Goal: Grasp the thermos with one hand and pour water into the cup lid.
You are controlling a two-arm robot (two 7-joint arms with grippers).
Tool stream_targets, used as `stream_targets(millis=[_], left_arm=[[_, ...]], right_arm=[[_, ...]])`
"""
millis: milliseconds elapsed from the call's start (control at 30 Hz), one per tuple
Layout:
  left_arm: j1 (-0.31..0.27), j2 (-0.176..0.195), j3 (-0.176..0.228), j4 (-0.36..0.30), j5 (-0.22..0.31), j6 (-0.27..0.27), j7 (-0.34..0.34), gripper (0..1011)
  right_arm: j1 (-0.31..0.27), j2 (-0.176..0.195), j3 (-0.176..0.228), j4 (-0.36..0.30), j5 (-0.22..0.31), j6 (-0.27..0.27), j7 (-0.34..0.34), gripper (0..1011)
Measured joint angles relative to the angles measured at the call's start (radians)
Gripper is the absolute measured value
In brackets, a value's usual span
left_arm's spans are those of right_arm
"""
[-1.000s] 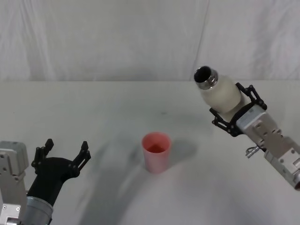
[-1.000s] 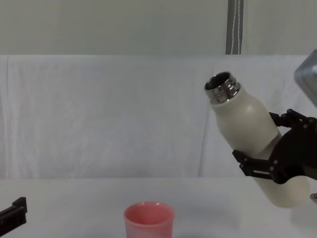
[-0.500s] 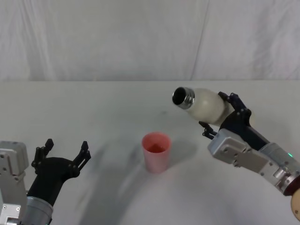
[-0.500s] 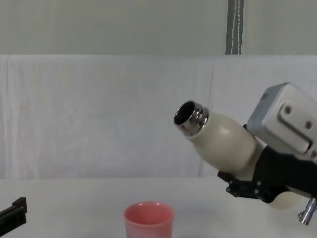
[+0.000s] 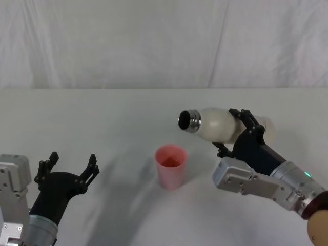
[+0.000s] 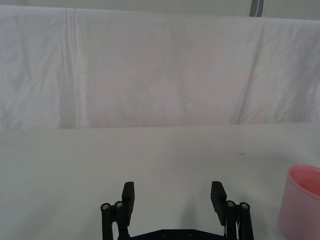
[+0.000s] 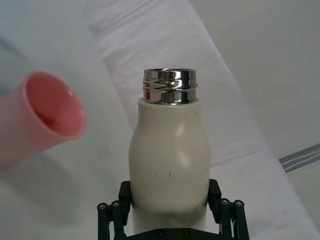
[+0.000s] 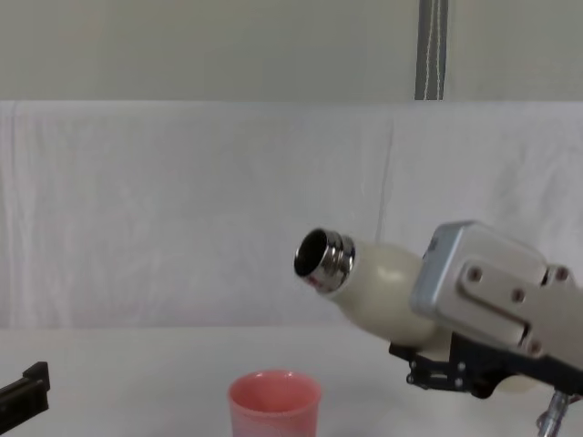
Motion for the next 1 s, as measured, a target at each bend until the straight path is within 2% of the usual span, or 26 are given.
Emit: stream_targets(millis=[333,767,1000], left_arm=[[0.000,0.000,0.000,0.000,0.000,0.000,0.000,1001],[0.000,0.000,0.000,0.000,0.000,0.000,0.000,1001],[0.000,0.000,0.000,0.000,0.000,0.000,0.000,1001]], right_arm=[[0.017,0.008,-0.031,0.033,-0.065,0.015,-0.015,947],[0.033,0.024,-0.067,0.035,-0.144,0.036,-0.031,947],[0.037,0.029,-0.078,0.034,-0.170,0.045,-0.037,947]])
